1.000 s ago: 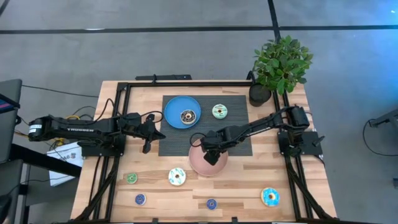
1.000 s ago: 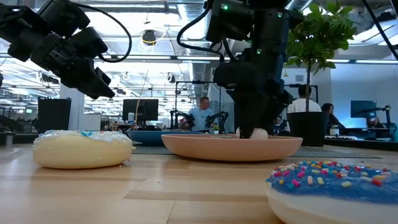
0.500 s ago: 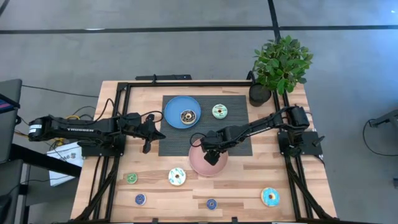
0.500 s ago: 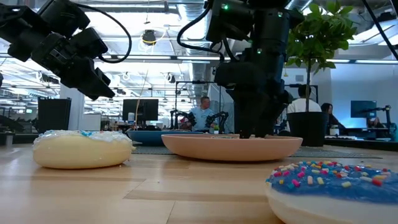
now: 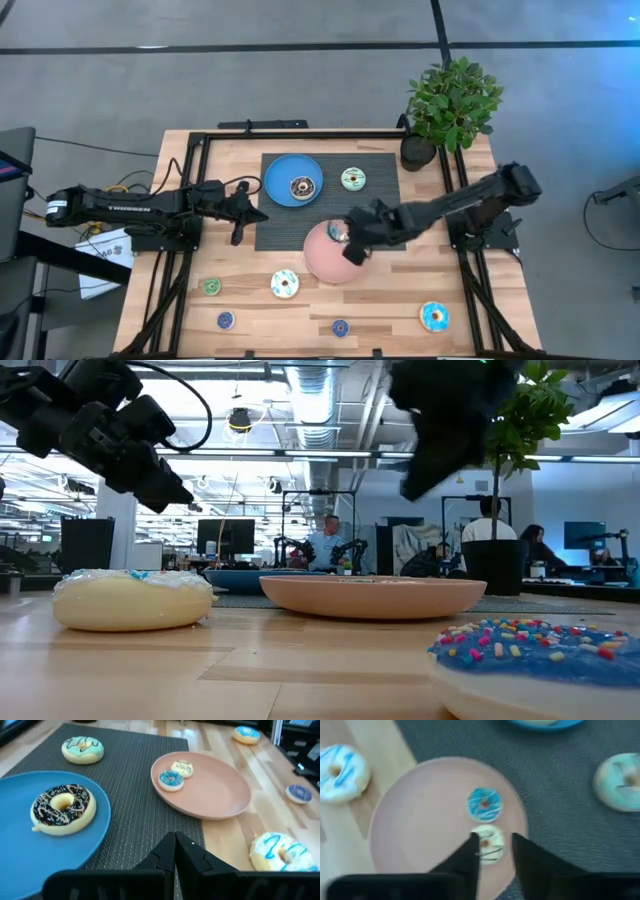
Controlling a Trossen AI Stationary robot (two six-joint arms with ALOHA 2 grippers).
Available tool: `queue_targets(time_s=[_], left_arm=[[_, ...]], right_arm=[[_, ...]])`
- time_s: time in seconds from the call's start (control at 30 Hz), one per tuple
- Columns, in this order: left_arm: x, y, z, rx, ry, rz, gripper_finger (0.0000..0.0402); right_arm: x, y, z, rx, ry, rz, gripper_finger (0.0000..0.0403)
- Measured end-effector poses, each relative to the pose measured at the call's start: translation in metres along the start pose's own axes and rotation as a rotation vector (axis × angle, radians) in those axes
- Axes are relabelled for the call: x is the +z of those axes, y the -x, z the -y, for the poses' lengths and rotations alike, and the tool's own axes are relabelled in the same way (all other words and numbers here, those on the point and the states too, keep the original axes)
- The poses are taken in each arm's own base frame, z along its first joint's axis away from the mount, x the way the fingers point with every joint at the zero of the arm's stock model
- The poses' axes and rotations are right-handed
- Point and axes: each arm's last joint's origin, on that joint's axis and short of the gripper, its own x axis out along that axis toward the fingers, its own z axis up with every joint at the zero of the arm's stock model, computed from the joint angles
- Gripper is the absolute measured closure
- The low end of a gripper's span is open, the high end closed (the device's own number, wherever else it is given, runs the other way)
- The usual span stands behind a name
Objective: Pick & Place donuts
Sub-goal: Put the small green donut on the pink plate
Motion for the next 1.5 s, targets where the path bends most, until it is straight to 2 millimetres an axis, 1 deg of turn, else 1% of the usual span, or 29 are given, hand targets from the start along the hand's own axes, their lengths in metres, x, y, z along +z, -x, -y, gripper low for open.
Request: queue_targets(time_s=[0.07,0.1,0.17,0.23,0.37,0.43,0.53,0.6,0.7,0.9,1.03,1.13,1.23,1.33,1.4,1.5], left_arm=[[0.003,0.000,0.001,-0.004,0.019,-0.007,0.0401],[0.007,0.001,0.002,-0.004,0.029,-0.008,0.0402],[0.016,0.002,0.006,0.002,0.056,-0.015,0.0401],[0.028,0.003,0.010,0.009,0.066,-0.040,0.0402],[0.048,0.003,0.023,0.052,0.034,-0.109,0.0401],[0.054,0.000,0.030,0.078,0.013,-0.139,0.0402],[0.059,-0.006,0.039,0.100,0.004,-0.171,0.0401],[0.061,-0.011,0.043,0.111,0.002,-0.186,0.0402],[0.059,-0.018,0.045,0.129,-0.007,-0.226,0.0402],[0.055,-0.033,0.045,0.139,-0.011,-0.307,0.0402],[0.055,-0.040,0.051,0.115,0.039,-0.342,0.0402],[0.052,-0.040,0.061,0.105,0.073,-0.372,0.0402],[0.051,-0.037,0.073,0.121,0.109,-0.357,0.0401],[0.048,-0.034,0.086,0.131,0.149,-0.341,0.0402],[0.046,-0.032,0.095,0.117,0.196,-0.340,0.0402],[0.041,-0.025,0.111,0.077,0.267,-0.360,0.0402]], right_arm=[[-0.022,-0.006,0.004,0.026,-0.010,0.018,0.0376],[-0.032,-0.011,0.007,0.044,-0.022,0.036,0.0389],[-0.053,-0.018,0.016,0.073,-0.062,0.072,0.0389],[-0.069,-0.022,0.026,0.119,-0.093,0.142,0.0385],[-0.091,-0.024,0.047,0.230,-0.059,0.329,0.0398],[-0.095,-0.022,0.058,0.263,-0.050,0.445,0.0400],[-0.098,-0.019,0.074,0.236,-0.067,0.589,0.0393],[-0.099,-0.017,0.082,0.209,-0.078,0.623,0.0391],[-0.096,-0.018,0.088,0.191,-0.092,0.633,0.0391],[-0.096,-0.022,0.091,0.171,-0.094,0.619,0.0390],[-0.098,-0.024,0.090,0.169,-0.074,0.604,0.0395],[-0.099,-0.024,0.087,0.190,-0.022,0.598,0.0401],[-0.100,-0.024,0.087,0.205,0.003,0.586,0.0401],[-0.102,-0.025,0.086,0.223,0.084,0.568,0.0402],[-0.105,-0.026,0.086,0.257,0.159,0.564,0.0402],[-0.113,-0.028,0.089,0.288,0.193,0.572,0.0402]])
